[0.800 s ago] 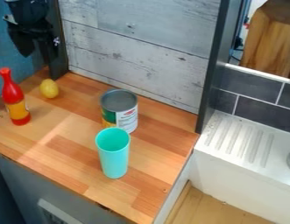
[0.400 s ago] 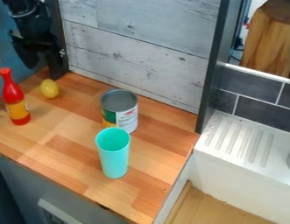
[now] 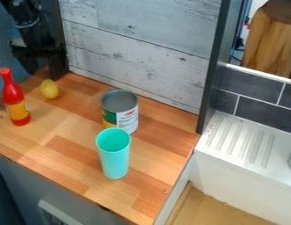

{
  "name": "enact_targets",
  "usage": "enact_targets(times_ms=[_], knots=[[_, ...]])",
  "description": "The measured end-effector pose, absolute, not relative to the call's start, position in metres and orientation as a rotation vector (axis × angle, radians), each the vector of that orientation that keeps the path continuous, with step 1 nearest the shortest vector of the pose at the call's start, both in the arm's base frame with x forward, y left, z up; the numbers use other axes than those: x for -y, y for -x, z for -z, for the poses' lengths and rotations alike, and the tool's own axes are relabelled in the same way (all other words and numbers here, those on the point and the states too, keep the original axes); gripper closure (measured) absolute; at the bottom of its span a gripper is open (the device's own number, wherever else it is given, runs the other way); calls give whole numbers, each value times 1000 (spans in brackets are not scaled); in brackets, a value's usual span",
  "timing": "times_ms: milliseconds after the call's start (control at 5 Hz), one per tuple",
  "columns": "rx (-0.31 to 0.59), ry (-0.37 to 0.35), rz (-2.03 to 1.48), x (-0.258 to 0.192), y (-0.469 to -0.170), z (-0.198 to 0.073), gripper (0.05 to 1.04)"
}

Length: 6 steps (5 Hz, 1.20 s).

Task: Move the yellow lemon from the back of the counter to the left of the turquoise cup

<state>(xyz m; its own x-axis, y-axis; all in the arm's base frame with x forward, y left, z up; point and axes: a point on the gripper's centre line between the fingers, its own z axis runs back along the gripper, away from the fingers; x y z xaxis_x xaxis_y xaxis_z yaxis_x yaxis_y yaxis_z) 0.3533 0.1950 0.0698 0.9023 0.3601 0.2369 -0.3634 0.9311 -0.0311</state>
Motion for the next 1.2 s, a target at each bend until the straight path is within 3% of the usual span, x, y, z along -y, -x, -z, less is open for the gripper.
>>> enact_targets(times_ms=[200,600,800,1000,1200], knots=[[116,24,-448,-197,-352,-54,83],[45,-1,-561,-203,-348,-41,83],[74,8,-587,-204,-354,-34,83],[164,77,-596,-201,-367,-29,83],[207,66,-622,-208,-370,-25,83]])
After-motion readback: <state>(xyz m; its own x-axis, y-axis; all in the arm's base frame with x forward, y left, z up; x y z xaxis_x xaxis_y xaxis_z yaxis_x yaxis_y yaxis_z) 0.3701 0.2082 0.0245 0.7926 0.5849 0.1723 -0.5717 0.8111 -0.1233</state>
